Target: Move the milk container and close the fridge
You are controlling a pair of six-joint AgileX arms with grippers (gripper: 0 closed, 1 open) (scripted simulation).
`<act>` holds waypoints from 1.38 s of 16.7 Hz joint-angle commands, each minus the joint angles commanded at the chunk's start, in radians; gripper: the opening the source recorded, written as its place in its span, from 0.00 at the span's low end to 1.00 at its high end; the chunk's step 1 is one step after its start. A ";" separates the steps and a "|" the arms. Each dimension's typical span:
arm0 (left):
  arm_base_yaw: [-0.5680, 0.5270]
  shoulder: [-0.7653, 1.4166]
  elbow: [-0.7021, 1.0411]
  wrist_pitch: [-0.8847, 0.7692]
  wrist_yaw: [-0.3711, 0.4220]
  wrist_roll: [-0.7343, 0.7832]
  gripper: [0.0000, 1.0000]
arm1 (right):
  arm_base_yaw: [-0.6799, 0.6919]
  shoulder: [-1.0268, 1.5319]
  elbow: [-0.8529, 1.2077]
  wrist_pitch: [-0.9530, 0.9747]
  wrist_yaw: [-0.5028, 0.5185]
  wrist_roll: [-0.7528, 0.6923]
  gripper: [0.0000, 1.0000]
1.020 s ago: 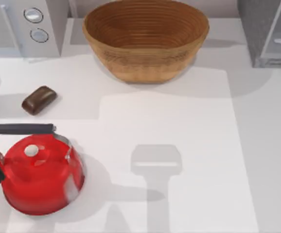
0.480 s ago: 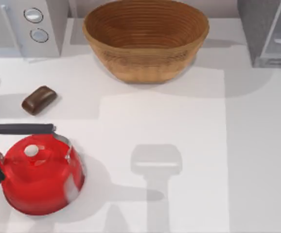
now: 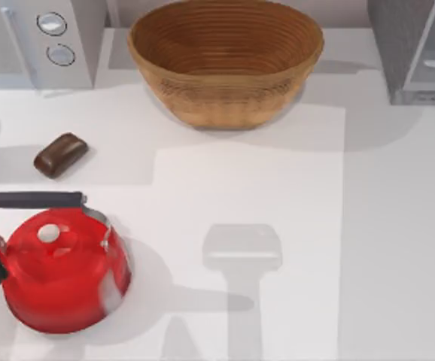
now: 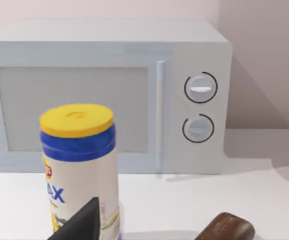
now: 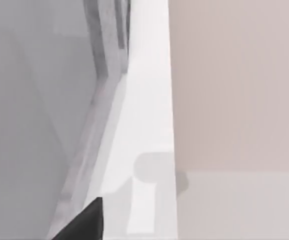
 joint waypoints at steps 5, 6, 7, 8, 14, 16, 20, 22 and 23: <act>0.000 0.000 0.000 0.000 0.000 0.000 1.00 | 0.008 -0.004 -0.035 0.027 0.020 0.016 1.00; 0.000 0.000 0.000 0.000 0.000 0.000 1.00 | 0.037 -0.014 -0.045 0.038 0.038 0.035 1.00; 0.000 0.000 0.000 0.000 0.000 0.000 1.00 | 0.074 -0.027 -0.057 0.053 0.063 0.060 1.00; 0.000 0.000 0.000 0.000 0.000 0.000 1.00 | 0.117 -0.043 -0.071 0.071 0.094 0.089 1.00; 0.000 0.000 0.000 0.000 0.000 0.000 1.00 | 0.445 -0.144 -0.181 0.206 0.352 0.321 1.00; 0.000 0.000 0.000 0.000 0.000 0.000 1.00 | 0.560 -0.171 -0.221 0.253 0.447 0.404 1.00; 0.000 0.000 0.000 0.000 0.000 0.000 1.00 | 0.764 -0.203 -0.293 0.327 0.613 0.546 1.00; 0.000 0.000 0.000 0.000 0.000 0.000 1.00 | 0.837 -0.210 -0.319 0.351 0.673 0.597 1.00; 0.000 0.000 0.000 0.000 0.000 0.000 1.00 | 0.864 -0.212 -0.329 0.360 0.696 0.615 1.00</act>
